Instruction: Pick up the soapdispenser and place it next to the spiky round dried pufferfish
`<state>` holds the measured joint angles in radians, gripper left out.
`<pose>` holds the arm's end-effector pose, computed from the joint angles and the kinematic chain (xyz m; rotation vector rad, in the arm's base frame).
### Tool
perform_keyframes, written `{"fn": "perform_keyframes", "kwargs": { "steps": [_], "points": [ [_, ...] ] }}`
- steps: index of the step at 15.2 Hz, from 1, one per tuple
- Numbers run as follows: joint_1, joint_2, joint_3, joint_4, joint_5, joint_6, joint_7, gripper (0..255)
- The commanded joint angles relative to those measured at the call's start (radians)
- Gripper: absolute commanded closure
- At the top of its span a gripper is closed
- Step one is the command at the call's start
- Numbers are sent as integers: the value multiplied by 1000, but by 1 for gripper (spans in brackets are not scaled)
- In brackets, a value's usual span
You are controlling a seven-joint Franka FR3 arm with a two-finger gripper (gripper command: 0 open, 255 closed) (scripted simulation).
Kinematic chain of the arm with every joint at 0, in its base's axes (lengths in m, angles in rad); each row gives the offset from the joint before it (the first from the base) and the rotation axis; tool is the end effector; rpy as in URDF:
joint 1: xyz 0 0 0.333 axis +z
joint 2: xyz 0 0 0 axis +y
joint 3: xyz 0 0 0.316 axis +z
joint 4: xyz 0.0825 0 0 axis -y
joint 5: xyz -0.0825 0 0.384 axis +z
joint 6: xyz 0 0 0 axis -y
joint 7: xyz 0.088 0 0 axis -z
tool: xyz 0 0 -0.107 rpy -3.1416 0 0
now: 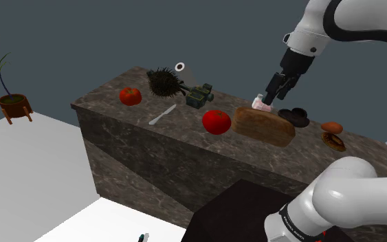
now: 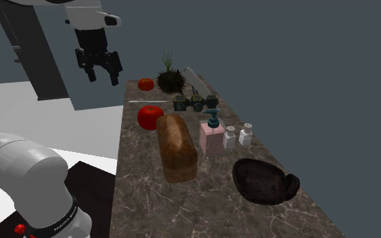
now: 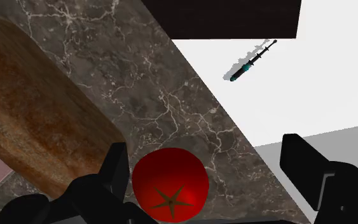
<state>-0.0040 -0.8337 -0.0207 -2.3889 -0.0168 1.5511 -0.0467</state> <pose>0.2916 -0.0110 0.5875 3.1399 0.0448 -0.0067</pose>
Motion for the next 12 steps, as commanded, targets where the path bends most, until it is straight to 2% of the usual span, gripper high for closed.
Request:
{"fn": "perform_keyframes", "kwargs": {
  "steps": [1, 7, 12],
  "points": [
    [0, 0, 0, 0, 0, 0, 0, 0],
    [-39, 157, -121, 68, -63, 65, -113, 0],
    [-61, 309, -217, 155, -89, 111, -207, 0]
  ]
}}
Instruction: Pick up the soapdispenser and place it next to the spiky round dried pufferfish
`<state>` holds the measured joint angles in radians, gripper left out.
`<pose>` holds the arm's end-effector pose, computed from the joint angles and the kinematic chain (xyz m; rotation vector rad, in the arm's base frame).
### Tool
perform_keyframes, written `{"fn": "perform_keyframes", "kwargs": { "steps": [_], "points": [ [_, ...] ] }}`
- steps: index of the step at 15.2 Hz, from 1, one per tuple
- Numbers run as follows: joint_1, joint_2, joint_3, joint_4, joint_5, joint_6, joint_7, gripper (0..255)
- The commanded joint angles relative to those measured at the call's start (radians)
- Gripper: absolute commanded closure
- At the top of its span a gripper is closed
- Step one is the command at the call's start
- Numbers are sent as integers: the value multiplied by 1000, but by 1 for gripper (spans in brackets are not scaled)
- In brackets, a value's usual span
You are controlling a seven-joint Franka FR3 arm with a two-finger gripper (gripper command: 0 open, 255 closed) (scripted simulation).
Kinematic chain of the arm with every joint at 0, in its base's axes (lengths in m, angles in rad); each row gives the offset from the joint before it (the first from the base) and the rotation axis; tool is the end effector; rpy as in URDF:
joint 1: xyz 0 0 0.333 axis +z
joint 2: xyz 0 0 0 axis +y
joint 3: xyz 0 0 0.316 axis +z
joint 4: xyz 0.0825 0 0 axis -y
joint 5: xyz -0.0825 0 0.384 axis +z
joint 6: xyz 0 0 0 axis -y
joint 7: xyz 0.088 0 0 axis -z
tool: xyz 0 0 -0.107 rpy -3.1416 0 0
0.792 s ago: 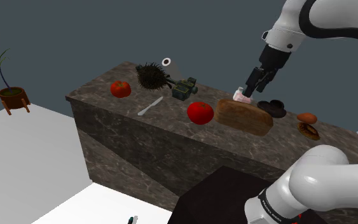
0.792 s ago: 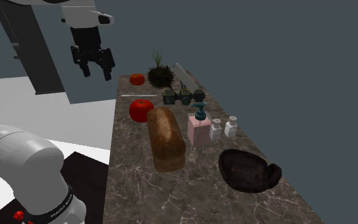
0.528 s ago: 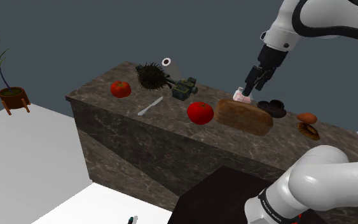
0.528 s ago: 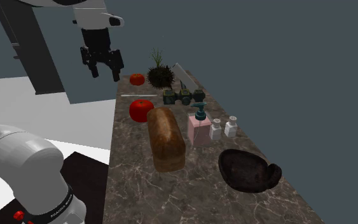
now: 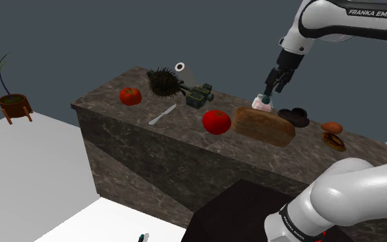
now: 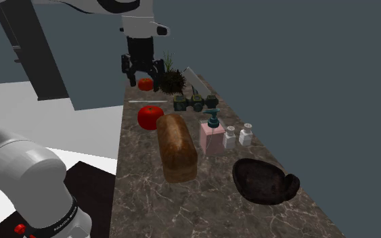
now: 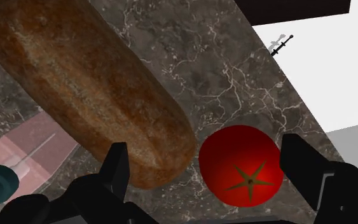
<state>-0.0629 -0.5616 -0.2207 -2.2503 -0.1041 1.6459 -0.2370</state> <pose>0.3574 -0.1303 0.5641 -3.1150 -0.0002 0.0752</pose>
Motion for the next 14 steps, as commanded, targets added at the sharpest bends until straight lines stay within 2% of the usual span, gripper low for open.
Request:
{"fn": "perform_keyframes", "kwargs": {
  "steps": [1, 7, 14],
  "points": [
    [-5, 70, -36, 38, -4, 24, -36, 0],
    [-24, 280, -143, 186, 12, 58, -158, 0],
    [-66, 562, -245, 417, 96, 57, -316, 0]
  ]
}}
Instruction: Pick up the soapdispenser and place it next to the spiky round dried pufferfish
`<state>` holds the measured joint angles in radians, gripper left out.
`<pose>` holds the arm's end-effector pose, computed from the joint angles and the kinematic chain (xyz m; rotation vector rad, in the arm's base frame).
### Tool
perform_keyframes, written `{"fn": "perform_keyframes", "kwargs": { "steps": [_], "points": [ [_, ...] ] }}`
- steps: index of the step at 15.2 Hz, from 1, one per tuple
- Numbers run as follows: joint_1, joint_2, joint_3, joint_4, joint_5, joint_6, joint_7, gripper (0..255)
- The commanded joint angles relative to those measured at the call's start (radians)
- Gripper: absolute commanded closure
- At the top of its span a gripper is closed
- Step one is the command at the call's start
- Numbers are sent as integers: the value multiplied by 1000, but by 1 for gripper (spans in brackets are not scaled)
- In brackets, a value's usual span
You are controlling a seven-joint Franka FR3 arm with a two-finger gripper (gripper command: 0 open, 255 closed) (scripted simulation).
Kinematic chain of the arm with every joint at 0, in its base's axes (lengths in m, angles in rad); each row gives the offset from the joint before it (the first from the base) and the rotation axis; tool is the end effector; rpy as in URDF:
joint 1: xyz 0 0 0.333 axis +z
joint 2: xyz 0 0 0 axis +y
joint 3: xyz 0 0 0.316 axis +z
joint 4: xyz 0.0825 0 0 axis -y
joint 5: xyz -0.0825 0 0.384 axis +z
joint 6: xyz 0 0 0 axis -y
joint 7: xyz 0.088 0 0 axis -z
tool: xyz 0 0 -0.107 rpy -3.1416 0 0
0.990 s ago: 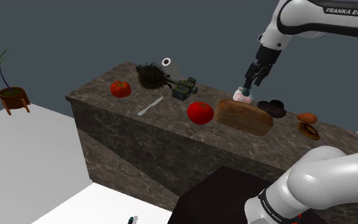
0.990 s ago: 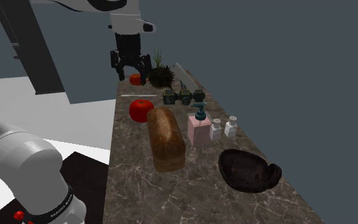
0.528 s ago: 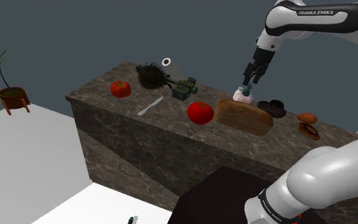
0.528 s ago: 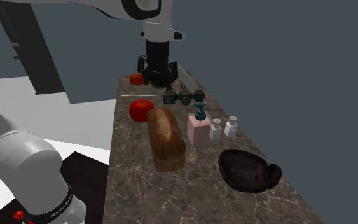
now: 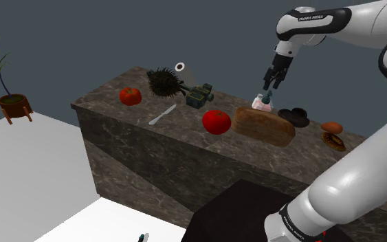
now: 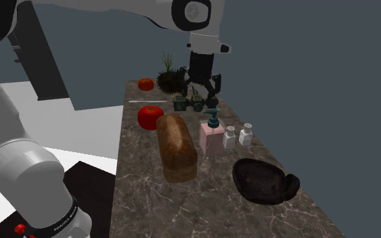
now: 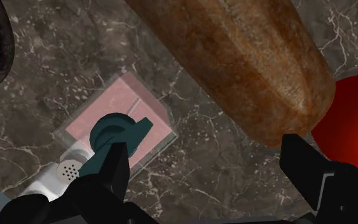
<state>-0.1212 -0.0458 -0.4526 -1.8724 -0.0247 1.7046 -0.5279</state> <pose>0.4466 -0.2955 0.5157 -3.0738 0.0605 0.1694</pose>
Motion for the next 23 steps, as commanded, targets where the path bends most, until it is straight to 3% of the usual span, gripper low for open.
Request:
{"fn": "perform_keyframes", "kwargs": {
  "steps": [1, 5, 13, 21, 22, 23],
  "points": [
    [-19, 90, -24, 78, 33, -7, -48, 0],
    [-78, 271, -53, 252, 109, -42, -134, 0],
    [-74, 264, -49, 142, 107, 61, -134, 0],
    [-74, 264, -49, 142, 107, 61, -134, 0],
    [-74, 264, -49, 142, 107, 61, -134, 255],
    [-74, 264, -49, 142, 107, 61, -134, 255]
  ]
}}
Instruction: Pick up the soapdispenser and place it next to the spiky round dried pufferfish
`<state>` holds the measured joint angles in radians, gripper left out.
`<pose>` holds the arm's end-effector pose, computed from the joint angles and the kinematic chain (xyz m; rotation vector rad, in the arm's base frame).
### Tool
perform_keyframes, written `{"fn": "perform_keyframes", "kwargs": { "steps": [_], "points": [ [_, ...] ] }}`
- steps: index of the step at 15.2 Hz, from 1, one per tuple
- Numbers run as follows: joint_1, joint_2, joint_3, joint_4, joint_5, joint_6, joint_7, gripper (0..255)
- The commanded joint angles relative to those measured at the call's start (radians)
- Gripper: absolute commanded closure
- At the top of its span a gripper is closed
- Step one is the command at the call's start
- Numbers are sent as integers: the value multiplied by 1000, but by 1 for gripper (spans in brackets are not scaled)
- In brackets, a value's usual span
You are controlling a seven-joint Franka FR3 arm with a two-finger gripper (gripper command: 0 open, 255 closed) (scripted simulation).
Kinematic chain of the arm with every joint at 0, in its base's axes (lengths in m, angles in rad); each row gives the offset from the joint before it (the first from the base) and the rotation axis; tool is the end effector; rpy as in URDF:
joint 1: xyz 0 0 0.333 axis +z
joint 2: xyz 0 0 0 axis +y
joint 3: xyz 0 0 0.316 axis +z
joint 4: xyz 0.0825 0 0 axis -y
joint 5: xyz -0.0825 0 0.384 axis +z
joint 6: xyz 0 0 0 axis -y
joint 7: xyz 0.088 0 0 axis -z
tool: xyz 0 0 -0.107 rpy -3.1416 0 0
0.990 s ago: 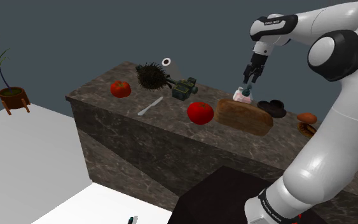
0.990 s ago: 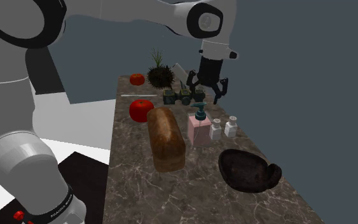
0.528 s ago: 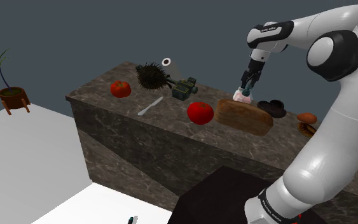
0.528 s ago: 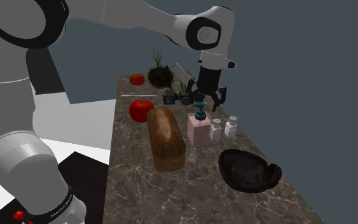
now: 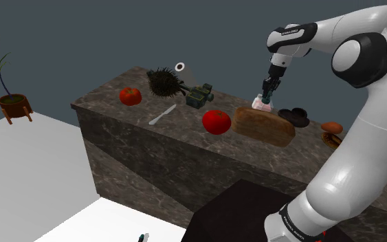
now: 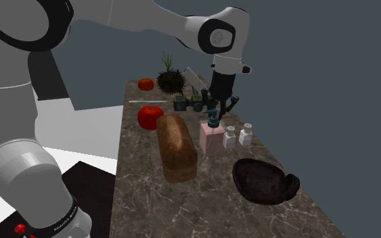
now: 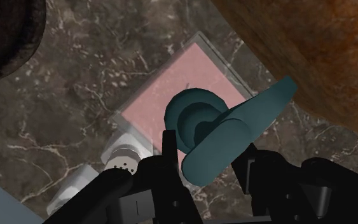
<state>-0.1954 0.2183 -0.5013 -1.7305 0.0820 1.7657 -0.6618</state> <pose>0.4769 -0.3655 0.4520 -3.0558 0.0844 0.2099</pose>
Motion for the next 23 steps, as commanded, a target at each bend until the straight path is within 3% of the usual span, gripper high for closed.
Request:
{"fn": "perform_keyframes", "kwargs": {
  "steps": [1, 8, 23],
  "points": [
    [0, 0, 0, 0, 0, 0, 0, 255],
    [0, 0, 0, 0, 0, 0, 0, 255],
    [-6, -13, -6, 186, -9, -197, 4, 255]
  ]
}}
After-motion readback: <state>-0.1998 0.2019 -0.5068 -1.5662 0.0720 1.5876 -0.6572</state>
